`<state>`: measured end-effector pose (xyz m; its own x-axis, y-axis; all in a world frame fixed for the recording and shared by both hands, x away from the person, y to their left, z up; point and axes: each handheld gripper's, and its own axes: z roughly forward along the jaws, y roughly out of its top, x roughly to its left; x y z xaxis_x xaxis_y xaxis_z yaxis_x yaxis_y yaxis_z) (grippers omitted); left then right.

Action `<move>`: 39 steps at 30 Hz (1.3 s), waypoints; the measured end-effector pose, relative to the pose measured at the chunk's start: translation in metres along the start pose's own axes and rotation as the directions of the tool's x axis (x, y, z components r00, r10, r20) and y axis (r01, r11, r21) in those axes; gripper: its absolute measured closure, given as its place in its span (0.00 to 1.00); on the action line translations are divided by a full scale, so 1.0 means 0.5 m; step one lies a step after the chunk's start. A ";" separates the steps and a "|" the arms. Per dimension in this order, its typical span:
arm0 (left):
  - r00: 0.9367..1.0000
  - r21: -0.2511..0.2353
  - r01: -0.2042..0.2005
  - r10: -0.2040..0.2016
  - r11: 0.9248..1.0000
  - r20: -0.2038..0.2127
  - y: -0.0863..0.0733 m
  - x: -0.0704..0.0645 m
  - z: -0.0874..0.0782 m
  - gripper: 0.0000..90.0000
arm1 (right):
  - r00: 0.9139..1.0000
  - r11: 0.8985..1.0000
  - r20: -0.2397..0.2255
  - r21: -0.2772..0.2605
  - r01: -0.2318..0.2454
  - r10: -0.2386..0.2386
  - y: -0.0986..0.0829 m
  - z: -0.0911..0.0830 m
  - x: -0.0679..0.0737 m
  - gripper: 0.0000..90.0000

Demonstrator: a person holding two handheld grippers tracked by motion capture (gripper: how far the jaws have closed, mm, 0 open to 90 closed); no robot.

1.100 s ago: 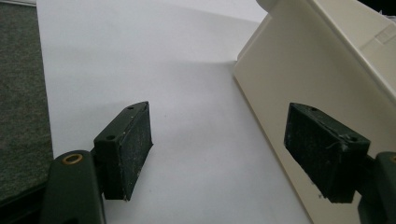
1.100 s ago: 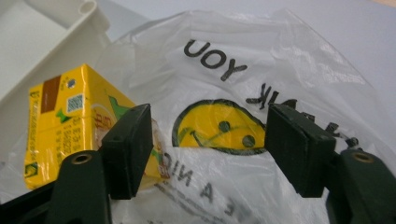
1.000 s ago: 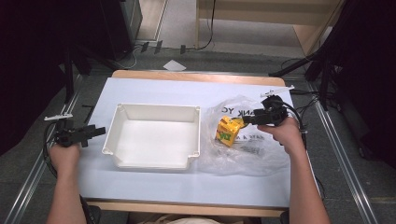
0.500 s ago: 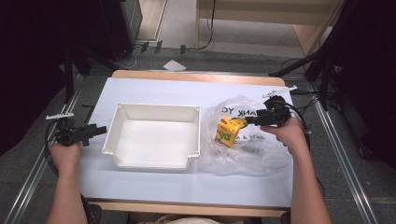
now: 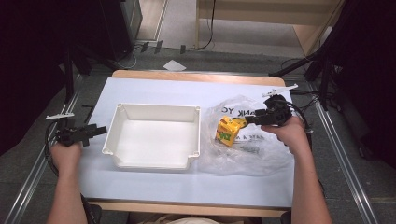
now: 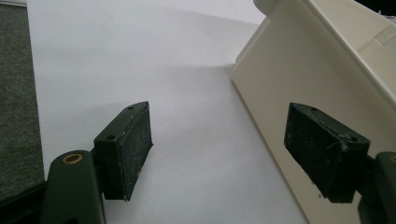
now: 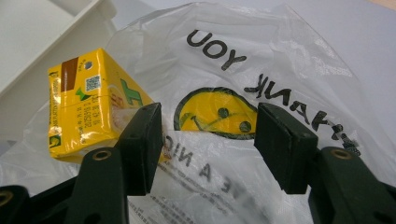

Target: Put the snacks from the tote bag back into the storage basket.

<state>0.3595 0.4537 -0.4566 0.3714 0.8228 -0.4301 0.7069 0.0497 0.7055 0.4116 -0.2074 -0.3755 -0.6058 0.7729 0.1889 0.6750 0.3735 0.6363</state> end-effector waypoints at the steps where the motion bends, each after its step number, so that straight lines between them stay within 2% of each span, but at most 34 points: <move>1: 1.000 -0.001 0.001 -0.001 1.000 0.001 0.000 0.000 0.000 0.27 | 1.000 1.000 0.003 -0.004 0.002 -0.002 0.001 -0.002 0.002 0.46; 4: 1.000 0.000 0.001 -0.001 1.000 0.001 0.000 0.000 0.000 0.27 | 1.000 1.000 0.006 -0.016 0.027 -0.027 0.004 -0.009 0.008 0.45; 17: 1.000 0.000 0.001 -0.001 1.000 -0.001 0.000 0.000 0.000 0.27 | 0.998 0.998 -0.026 -0.008 0.059 -0.059 0.013 -0.025 0.030 0.47; 25: 1.000 0.001 0.001 -0.001 1.000 -0.001 0.000 0.000 0.000 0.27 | 0.993 0.994 -0.048 0.003 0.105 -0.105 0.016 -0.019 0.046 0.46; 39: 1.000 0.002 0.002 -0.002 1.000 0.000 -0.001 0.001 0.000 0.27 | 0.987 0.989 -0.074 0.020 0.143 -0.141 0.022 -0.005 0.071 0.46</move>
<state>0.3595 0.4539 -0.4572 0.3701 0.8229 -0.4311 0.7086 0.0500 0.7038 0.3963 -0.1775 -0.3600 -0.7247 0.6721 0.1520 0.5897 0.4908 0.6414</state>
